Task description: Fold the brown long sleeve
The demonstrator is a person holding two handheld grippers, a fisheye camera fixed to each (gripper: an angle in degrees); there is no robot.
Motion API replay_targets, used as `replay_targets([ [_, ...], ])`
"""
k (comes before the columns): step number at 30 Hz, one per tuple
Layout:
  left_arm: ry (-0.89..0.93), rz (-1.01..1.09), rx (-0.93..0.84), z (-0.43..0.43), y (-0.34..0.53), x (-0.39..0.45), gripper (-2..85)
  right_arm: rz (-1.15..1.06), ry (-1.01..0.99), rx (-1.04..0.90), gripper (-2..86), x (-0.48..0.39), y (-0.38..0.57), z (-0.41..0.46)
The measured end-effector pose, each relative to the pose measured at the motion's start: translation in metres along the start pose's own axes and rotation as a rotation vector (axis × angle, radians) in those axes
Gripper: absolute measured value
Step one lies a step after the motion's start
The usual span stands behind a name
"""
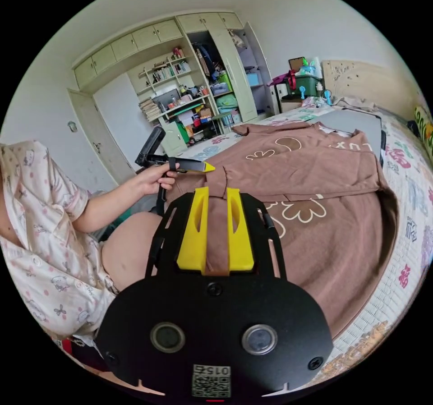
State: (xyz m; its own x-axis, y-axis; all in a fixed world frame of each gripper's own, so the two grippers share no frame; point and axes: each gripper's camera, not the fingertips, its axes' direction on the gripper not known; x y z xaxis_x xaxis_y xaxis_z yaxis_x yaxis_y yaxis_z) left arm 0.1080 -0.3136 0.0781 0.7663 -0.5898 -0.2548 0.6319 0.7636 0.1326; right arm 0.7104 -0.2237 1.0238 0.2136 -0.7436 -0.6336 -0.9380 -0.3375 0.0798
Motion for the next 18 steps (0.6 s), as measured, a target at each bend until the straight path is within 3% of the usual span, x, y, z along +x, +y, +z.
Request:
replay_targets([
  [14, 0.073, 0.007, 0.054, 0.022, 0.048, -0.020, 8.9, -0.117, 0.106, -0.240, 9.5, 0.062, -0.024, 0.132],
  [18, 0.140, 0.001, 0.021, 0.038, 0.051, -0.026, 4.4, -0.084, 0.155, -0.378, 8.3, 0.098, -0.024, 0.194],
])
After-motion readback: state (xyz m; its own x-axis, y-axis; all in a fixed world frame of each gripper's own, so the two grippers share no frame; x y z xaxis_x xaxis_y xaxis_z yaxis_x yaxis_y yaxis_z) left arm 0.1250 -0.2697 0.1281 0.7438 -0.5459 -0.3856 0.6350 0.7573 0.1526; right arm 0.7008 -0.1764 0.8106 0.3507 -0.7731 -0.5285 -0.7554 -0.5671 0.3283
